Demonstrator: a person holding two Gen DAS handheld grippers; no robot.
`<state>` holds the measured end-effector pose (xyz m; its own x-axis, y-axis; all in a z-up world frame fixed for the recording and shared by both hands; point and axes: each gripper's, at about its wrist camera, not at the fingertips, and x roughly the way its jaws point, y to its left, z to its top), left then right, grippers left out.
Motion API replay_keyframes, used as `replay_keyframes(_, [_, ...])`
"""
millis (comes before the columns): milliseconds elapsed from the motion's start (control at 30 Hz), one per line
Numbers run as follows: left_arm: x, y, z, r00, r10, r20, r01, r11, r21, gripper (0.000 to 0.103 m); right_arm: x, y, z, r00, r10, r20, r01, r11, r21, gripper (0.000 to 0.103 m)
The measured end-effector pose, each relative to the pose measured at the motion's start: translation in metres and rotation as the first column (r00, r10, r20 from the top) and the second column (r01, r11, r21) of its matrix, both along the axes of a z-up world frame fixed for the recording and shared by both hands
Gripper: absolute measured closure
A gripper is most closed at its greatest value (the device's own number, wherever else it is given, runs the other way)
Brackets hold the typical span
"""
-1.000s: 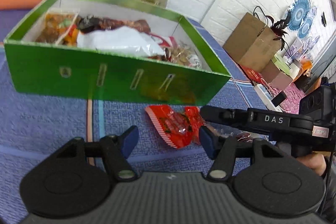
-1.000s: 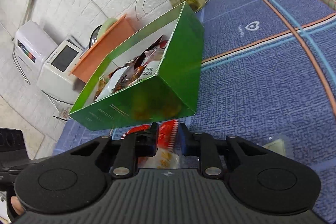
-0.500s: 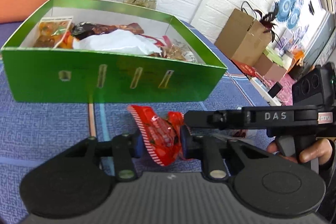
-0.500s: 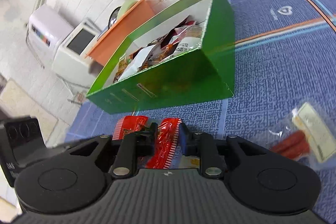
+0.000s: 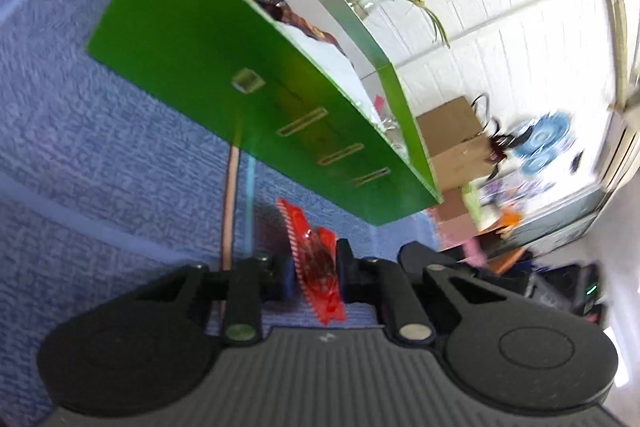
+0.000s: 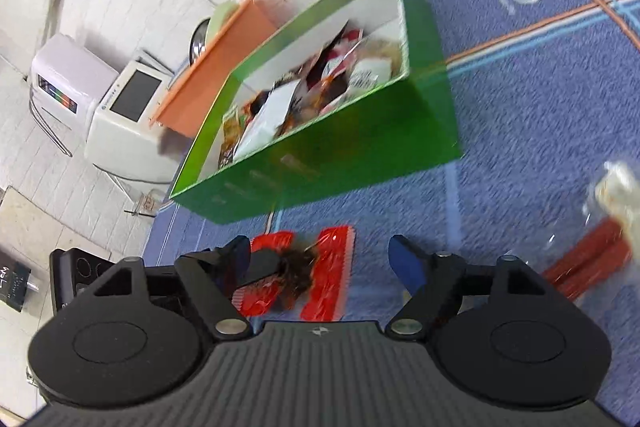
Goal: Organize snacks
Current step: 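Grasp a red packet with the left tool while the right tool reaches other red packets, then grasp another red packet with the right tool while the left tool holds its packet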
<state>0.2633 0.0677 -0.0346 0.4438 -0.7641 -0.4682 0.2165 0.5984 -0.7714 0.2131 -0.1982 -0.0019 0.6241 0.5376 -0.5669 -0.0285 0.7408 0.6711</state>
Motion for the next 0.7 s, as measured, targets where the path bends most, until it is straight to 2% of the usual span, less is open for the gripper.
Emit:
replay_keyframes(133, [-0.016,-0.011,0.017,0.991,-0.055,0.12,0.037,0.988,0.147,0.092,0.005,0.012,0.004,0.998,0.052,0.021,-0.05,0.996,-0.079,0.0])
replay_keyframes(167, [-0.018,-0.01,0.018,0.988,-0.075,0.135,0.052,0.985,0.165,0.091,0.005,0.015,0.006,0.997,0.07,0.023,-0.066,0.99,-0.124,0.01])
replay_keyframes(233, [-0.017,-0.006,0.017,0.988,-0.089,0.126,0.067,0.983,0.168,0.087,0.003,0.02,0.009,0.99,0.136,0.04,-0.123,0.966,-0.227,0.022])
replay_keyframes(267, [-0.013,-0.003,0.015,0.989,-0.11,0.103,0.094,0.984,0.15,0.087,-0.001,0.022,0.01,0.98,0.187,0.063,-0.162,0.945,-0.283,0.019])
replay_keyframes(300, [-0.006,0.0,0.013,0.987,-0.139,0.076,0.129,0.983,0.13,0.085,-0.007,0.027,0.011,0.959,0.267,0.094,-0.217,0.908,-0.357,0.012])
replay_keyframes(333, [0.0,0.004,0.011,0.986,-0.16,0.051,0.154,0.982,0.108,0.085,-0.016,0.033,0.011,0.922,0.371,0.111,-0.288,0.849,-0.443,0.0])
replay_keyframes(400, [0.013,0.011,0.007,0.973,-0.231,0.011,0.23,0.97,0.075,0.085,-0.034,0.047,0.011,0.84,0.528,0.122,-0.366,0.718,-0.592,0.0])
replay_keyframes(467, [0.019,0.015,0.005,0.962,-0.274,-0.018,0.275,0.96,0.058,0.085,-0.05,0.06,0.008,0.755,0.643,0.127,-0.383,0.59,-0.711,0.0])
replay_keyframes(500, [0.021,0.014,0.006,0.954,-0.299,-0.015,0.3,0.952,0.067,0.085,-0.053,0.064,0.006,0.722,0.681,0.12,-0.384,0.539,-0.75,0.0])
replay_keyframes(567, [0.021,0.012,0.009,0.946,-0.324,-0.01,0.324,0.942,0.087,0.085,-0.053,0.07,0.006,0.671,0.729,0.138,-0.374,0.492,-0.786,0.0])
replay_keyframes(600, [0.02,0.01,0.01,0.944,-0.331,-0.004,0.33,0.939,0.1,0.085,-0.049,0.072,0.006,0.656,0.742,0.139,-0.382,0.485,-0.787,0.0])
replay_keyframes(633, [0.019,0.007,0.012,0.944,-0.331,-0.001,0.329,0.938,0.109,0.085,-0.043,0.076,0.006,0.644,0.753,0.134,-0.401,0.482,-0.779,0.0])
replay_keyframes(700, [0.018,0.003,0.013,0.944,-0.331,0.008,0.328,0.937,0.121,0.084,-0.03,0.08,0.003,0.632,0.763,0.135,-0.45,0.503,-0.738,0.0])
